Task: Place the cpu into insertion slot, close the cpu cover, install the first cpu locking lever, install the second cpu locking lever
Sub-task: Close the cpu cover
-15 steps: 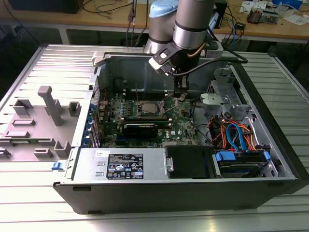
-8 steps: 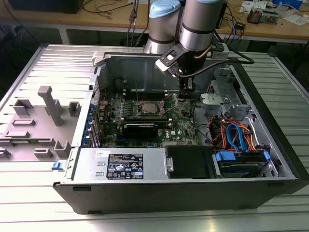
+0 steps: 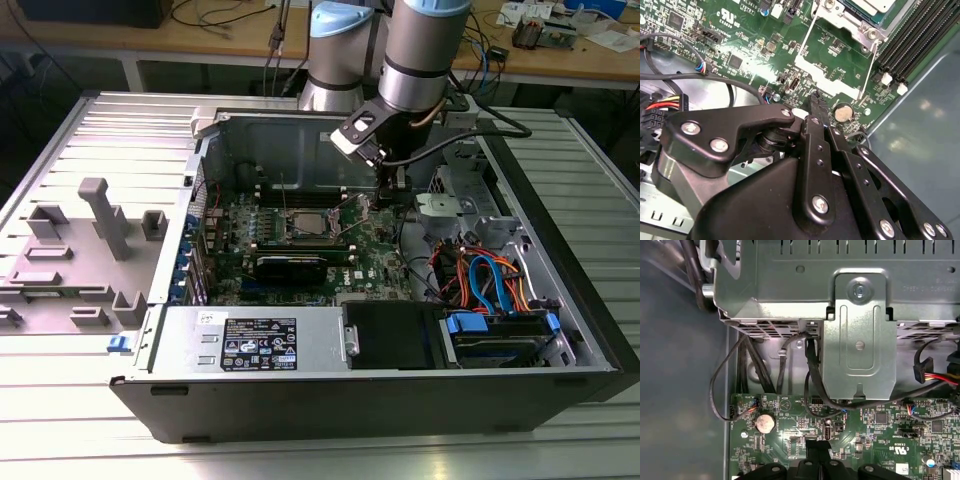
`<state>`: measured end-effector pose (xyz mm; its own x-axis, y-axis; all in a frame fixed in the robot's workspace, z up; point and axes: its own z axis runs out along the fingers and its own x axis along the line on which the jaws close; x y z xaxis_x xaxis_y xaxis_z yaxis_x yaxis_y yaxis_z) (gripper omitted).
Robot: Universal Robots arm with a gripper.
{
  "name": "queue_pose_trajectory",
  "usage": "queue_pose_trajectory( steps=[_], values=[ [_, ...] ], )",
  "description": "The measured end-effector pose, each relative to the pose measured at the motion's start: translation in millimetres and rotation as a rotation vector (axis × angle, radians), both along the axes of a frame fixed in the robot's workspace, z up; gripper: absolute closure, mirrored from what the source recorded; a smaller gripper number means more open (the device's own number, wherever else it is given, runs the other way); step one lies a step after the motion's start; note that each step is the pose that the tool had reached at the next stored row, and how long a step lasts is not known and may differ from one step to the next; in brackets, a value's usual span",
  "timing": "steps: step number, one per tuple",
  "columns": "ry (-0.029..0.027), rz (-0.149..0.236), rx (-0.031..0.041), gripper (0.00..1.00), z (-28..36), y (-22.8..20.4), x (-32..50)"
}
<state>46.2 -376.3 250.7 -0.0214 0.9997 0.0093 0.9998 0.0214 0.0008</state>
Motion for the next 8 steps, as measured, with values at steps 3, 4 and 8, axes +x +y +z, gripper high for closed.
queue_pose_trajectory(
  steps=[3,4,8],
  values=[
    [0.0000,0.003,0.0000,0.89,-2.2,0.0,-0.6],
    [0.0001,0.004,-0.0003,0.89,-2.3,0.0,-1.2],
    [0.0001,0.004,-0.0001,0.89,-2.5,0.0,-1.4]
  ],
)
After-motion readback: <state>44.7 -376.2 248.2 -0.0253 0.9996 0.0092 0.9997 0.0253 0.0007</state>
